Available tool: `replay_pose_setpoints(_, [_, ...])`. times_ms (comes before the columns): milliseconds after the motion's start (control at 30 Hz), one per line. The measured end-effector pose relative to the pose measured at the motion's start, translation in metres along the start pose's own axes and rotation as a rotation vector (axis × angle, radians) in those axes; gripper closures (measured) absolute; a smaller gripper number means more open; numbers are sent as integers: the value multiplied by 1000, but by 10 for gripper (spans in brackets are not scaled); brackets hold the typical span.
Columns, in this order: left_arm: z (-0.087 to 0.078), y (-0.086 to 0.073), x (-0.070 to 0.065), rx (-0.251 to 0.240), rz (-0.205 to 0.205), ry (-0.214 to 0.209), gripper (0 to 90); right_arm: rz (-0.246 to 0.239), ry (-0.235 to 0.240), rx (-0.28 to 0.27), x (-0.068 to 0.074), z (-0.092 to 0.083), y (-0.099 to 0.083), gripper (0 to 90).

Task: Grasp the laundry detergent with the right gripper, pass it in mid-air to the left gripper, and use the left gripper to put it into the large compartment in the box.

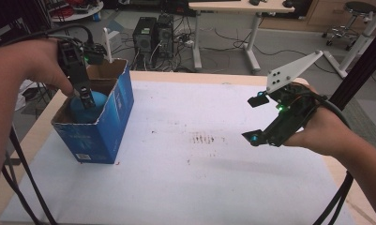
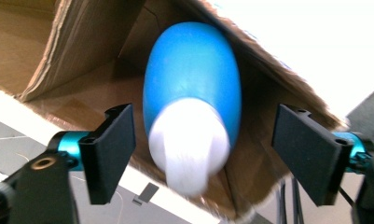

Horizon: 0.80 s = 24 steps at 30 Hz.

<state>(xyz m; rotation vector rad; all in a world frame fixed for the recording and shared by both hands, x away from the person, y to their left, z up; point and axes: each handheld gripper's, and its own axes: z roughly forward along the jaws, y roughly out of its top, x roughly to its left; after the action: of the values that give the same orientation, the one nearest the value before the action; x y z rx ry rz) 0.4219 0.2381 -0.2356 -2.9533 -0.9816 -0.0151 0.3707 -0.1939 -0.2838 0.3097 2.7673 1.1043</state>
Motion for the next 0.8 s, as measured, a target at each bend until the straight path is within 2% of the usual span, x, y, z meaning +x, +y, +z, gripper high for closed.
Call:
replay_pose_setpoints(200, [-21,-1,-8,-33,20,6,167,-8,-3,22,-3,-3,3,8])
replay_pose_setpoints(367, [-32,4,-18,-46,67,4,128,-12,2,65,-6,-5,6,8])
replay_pose_setpoints(567, [-37,15,-33,-77,133,-9,77,-19,1,126,-9,-5,6,8])
replay_pose_setpoints(800, [-37,31,-50,-80,215,-32,41,-35,9,186,-12,-8,9,8])
